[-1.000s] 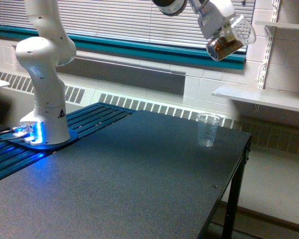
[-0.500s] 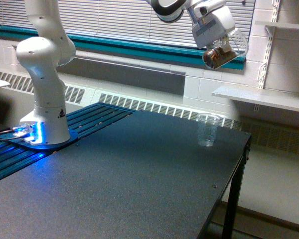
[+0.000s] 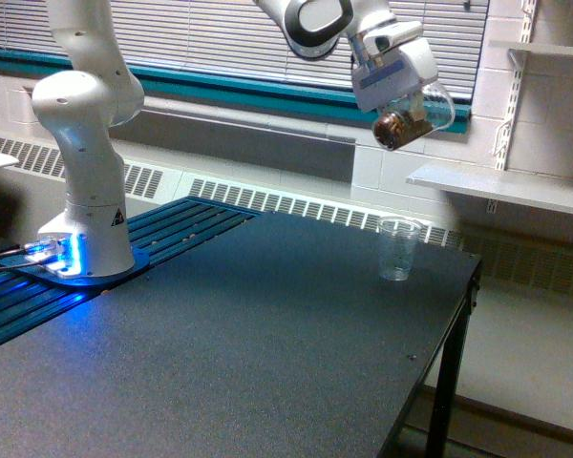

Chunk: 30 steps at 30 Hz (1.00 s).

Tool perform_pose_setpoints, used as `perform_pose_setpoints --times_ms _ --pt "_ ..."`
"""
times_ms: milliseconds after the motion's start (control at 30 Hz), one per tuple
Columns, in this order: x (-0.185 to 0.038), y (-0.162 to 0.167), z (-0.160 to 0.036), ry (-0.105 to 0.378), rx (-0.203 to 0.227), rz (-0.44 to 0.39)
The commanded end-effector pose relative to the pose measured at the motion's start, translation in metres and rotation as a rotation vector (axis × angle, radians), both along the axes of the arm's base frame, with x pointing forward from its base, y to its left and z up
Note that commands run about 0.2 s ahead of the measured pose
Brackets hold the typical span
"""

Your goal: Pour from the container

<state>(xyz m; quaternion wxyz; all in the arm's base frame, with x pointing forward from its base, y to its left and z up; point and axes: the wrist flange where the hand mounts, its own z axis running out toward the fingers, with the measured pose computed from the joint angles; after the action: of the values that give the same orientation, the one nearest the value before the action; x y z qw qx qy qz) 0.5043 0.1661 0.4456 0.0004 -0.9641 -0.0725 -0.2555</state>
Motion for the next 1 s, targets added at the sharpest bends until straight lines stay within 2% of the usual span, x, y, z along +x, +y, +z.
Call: perform_pose_setpoints --times_ms 33,467,1000 --pt "-0.008 0.016 -0.005 0.002 -0.026 0.062" --pt "-0.013 0.032 -0.033 0.057 -0.091 0.114" --pt "-0.016 0.053 -0.064 0.127 -0.165 0.135"
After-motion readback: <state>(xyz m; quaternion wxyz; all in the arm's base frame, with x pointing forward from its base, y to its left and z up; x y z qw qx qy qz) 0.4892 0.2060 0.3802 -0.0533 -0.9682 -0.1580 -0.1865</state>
